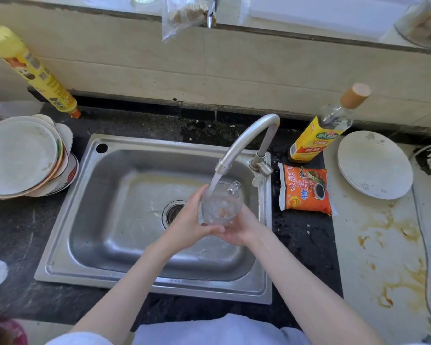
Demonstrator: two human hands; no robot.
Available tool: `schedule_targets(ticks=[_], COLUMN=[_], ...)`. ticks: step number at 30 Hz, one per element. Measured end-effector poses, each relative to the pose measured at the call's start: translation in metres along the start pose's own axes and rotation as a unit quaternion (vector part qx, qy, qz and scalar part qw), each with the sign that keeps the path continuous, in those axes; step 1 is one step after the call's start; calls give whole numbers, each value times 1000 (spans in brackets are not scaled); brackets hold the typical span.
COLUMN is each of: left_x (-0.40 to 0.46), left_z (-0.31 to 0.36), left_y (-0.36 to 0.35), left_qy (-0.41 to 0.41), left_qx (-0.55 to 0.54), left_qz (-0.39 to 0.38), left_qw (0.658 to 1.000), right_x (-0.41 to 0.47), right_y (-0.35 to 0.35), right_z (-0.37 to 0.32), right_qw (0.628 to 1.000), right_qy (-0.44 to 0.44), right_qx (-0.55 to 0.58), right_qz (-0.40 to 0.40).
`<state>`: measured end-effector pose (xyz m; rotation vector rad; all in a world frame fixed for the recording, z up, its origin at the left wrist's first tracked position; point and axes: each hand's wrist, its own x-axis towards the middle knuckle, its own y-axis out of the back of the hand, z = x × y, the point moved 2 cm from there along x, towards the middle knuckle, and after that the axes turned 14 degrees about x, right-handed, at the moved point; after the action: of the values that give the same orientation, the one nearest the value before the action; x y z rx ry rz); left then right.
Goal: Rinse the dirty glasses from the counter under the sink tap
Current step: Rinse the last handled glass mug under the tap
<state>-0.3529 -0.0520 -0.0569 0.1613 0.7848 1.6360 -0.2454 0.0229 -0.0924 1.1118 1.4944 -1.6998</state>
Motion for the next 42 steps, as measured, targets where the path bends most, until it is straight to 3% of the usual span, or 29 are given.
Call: schedule_targets(ticks=[6,9,13,15,18,20,23,25,27,29,33,35,37,42], left_x=[-5,-7,-5,-7,-6,-6,-3,-2,-1,1,8,5,1,2], left_z=[-3,-5,-13,-21,-26,-21,-16,-13,-10,-9,-14,-11,-9,-13], left_y=[0,4,7,6,3,4,4,5,6,9,10,10,10,16], left_qy=[-4,-14,-21,-8,-37,-68,-103,-112,-123,-132,-140,-137,-128,-130], left_qx=[-64,-56,0,25,78,96,105,117,132,152,229,223,200,170], left_qz=[60,72,65,54,40,38,25,18,24,23,-2,-8,-11,-5], left_qw=[996,996,998,998,995,992,989,987,983,979,963,965,971,977], right_x=[-11,-23,-55,-71,-92,-94,-83,-76,-69,-62,-46,-40,-43,-69], right_y=[-18,-16,-16,-15,-19,-26,-32,-39,-44,-46,-43,-42,-41,-40], right_z=[6,8,-4,-15,-20,-11,-3,-1,1,0,1,1,1,-6], right_qw=[993,984,952,883,684,546,356,270,231,228,328,339,303,109], right_qy=[18,88,238,347,470,413,288,286,294,286,155,111,112,252], right_qx=[-110,-153,-188,-314,-552,-714,-875,-904,-909,-910,-909,-917,-934,-946], right_qz=[-22,3,-48,-38,-79,-148,-157,-169,-184,-195,-203,-179,-155,-175])
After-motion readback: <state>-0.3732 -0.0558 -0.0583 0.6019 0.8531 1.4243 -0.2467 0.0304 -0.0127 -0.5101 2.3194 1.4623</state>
